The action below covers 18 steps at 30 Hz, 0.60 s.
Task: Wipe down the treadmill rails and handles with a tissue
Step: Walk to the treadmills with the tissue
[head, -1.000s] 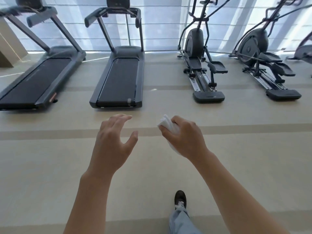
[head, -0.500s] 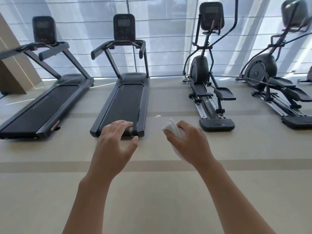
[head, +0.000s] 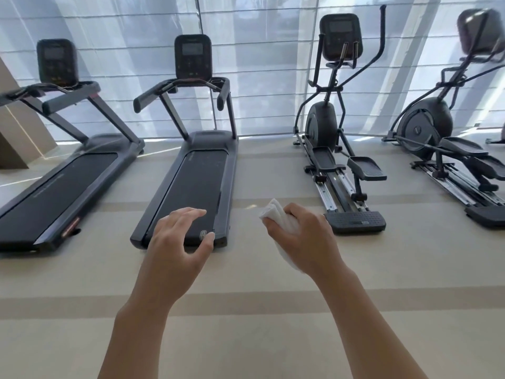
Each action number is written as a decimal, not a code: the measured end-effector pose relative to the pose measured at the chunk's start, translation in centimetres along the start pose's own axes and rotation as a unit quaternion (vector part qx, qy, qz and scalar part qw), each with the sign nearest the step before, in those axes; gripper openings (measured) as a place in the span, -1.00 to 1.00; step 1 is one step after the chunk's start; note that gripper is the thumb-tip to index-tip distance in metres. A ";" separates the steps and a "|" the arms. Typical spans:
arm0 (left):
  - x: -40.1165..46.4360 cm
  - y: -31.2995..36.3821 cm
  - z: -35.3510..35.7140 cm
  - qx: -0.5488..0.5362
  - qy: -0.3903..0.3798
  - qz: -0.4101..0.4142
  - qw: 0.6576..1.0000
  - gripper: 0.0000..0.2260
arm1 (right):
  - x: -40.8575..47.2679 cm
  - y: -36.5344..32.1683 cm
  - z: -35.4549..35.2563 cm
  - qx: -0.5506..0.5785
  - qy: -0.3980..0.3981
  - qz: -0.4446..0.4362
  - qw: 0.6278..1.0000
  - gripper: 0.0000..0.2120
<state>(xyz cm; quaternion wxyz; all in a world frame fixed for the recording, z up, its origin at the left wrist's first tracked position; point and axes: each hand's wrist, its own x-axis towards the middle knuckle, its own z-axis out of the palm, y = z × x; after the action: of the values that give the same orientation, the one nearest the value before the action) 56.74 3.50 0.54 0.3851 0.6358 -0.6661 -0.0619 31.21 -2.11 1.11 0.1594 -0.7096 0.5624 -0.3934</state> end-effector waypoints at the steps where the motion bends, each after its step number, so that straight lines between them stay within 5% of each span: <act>1: 1.3 -0.7 0.5 -0.004 -0.005 0.006 1.000 -0.63 | 1.0 0.1 0.7 0.001 0.002 -0.001 1.000 -0.63; 18: 26.9 -16.1 -2.0 -0.058 -0.023 0.060 0.996 -0.58 | 23.6 -7.2 15.0 -0.036 0.077 0.003 0.996 -0.63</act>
<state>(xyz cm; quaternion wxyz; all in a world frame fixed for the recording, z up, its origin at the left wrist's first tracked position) 73.63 -22.73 4.39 0.4090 0.5695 -0.7070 -0.0921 48.44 -24.90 5.31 0.0914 -0.6811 0.5884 -0.4260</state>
